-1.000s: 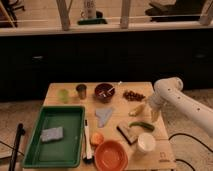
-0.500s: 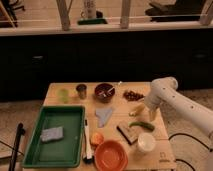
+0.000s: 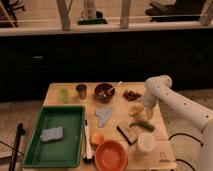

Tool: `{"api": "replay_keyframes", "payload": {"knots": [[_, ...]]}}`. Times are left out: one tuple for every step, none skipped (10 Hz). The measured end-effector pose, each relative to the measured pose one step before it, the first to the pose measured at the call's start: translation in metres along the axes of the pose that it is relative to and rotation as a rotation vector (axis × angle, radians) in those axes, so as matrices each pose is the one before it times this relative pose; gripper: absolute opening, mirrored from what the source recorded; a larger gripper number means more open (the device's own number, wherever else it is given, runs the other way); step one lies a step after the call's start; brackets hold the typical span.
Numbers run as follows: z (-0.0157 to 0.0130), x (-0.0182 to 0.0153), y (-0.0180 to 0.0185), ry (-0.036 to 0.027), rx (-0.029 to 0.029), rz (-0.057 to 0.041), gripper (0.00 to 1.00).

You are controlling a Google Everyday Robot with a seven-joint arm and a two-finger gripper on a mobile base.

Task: Place banana in paper cup

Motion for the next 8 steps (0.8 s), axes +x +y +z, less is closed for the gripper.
{"api": "replay_keyframes", "payload": {"knots": [[0.00597,-0.00187,-0.00170,-0.00601,-0.01755,-0.01401,0.43],[0.00193,-0.00114,-0.00218,-0.00825,-0.00605,-0.00715,0.31],[0.00101,0.00083,0.00154,-0.00362,-0.00639,-0.00098,0.24],[-0.00008,0.00151,0.00045,-0.00160,-0.00062,0.00012,0.17],[-0.00193,0.00000,0.00024,-0.00309,-0.00388,-0.00771,0.03],[-0.00646,0.00149,0.00022,0.00170,0.00350,-0.00255,0.00],[-0.00608,0.00180,0.00161,-0.00065,0.00268,-0.00085,0.00],[-0.01142,0.00238,-0.00034,-0.00456,0.01072,-0.00584,0.00]]}}
